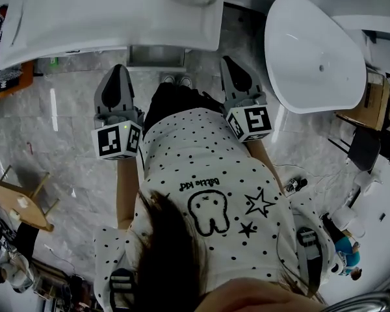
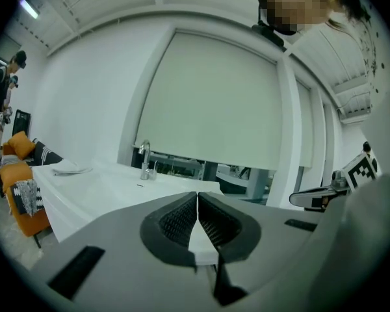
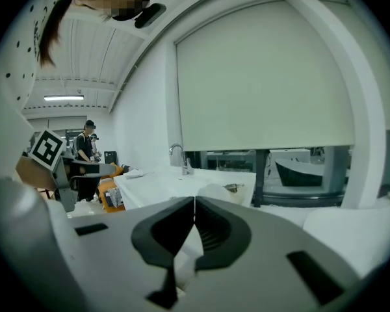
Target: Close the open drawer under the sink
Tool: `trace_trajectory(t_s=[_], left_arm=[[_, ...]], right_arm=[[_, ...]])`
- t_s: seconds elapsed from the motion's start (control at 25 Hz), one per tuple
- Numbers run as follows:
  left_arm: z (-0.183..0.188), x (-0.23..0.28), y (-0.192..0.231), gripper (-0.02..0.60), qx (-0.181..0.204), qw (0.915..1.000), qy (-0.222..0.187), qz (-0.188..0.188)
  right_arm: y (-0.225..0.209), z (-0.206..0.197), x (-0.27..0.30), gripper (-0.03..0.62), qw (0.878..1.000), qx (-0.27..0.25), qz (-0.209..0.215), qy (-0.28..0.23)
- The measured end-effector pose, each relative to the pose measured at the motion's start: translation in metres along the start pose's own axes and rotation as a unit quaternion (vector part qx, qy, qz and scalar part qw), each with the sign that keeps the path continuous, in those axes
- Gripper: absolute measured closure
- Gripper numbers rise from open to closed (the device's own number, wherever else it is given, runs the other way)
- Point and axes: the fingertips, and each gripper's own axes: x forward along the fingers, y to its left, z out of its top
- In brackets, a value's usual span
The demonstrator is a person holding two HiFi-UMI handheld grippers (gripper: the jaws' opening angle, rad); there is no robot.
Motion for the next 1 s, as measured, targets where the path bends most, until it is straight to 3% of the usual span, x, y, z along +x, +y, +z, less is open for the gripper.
trace_trajectory(t_s=[0.24, 0.72, 1.0], left_arm=[[-0.001, 0.006, 0.011, 0.569, 0.014, 0.9996, 0.023, -0.002], [-0.039, -0.006, 0.034, 0.568, 0.003, 0.9971, 0.072, 0.026], [-0.068, -0.012, 0.05, 0.569, 0.009, 0.9947, 0.098, 0.032]], right_arm=[[0.014, 0.002, 0.009, 0.579, 1.0, -0.013, 0.0, 0.01], [0.024, 0.001, 0.015, 0.579, 1.0, -0.012, -0.01, 0.023], [0.042, -0.003, 0.025, 0.579, 0.999, -0.024, 0.01, 0.036]])
